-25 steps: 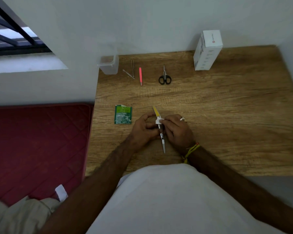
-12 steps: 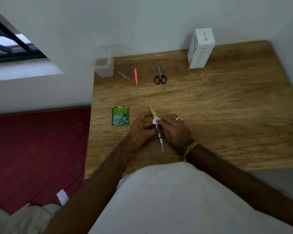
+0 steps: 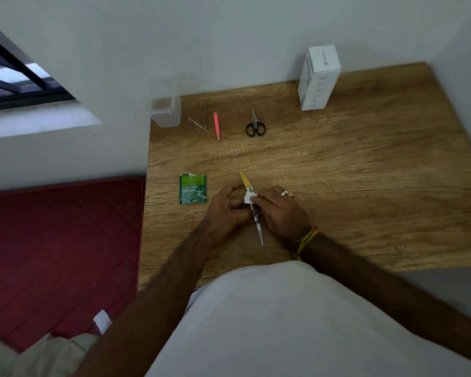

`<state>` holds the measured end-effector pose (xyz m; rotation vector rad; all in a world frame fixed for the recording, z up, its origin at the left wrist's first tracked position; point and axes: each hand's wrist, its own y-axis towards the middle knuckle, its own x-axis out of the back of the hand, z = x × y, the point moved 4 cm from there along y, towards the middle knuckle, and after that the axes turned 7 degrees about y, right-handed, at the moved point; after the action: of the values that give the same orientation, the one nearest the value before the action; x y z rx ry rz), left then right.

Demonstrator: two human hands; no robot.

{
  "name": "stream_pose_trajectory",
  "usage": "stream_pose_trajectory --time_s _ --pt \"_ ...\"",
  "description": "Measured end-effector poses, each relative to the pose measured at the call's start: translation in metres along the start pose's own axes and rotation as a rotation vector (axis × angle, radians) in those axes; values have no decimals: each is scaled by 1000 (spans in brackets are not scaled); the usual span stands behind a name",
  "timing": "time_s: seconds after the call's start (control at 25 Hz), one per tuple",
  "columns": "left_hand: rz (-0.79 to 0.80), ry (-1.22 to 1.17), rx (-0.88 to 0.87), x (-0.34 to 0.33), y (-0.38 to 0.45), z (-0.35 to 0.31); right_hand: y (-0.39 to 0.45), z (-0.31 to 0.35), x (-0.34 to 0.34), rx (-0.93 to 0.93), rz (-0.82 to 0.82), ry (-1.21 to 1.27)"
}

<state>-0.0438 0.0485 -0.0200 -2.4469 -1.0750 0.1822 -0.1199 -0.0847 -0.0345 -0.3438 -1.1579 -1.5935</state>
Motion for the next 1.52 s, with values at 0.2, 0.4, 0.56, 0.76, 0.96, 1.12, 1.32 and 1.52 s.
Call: stream_pose_trajectory --time_s 0.2,0.4,0.56,0.76,0.96,1.12,1.32,1.52 --pt "26 -19 5 -1 0 -1 -2 1 2 -3 4 -2" --pt "39 -13 3 -1 -1 -2 -4 3 2 5 23 -20" --pt "42 11 0 -1 0 -2 -5 2 0 10 54 -36" --pt "38 21 3 0 0 0 -4 5 2 31 50 -32" --pt "73 2 0 1 0 0 -5 4 6 -9 30 -31" --pt "74 -131 40 0 1 2 -10 6 6 6 45 -49" --pt "10 -189 116 -1 5 1 -12 5 3 16 60 -63" --pt "-77 -140 111 -5 5 -1 -14 6 4 40 84 -80"
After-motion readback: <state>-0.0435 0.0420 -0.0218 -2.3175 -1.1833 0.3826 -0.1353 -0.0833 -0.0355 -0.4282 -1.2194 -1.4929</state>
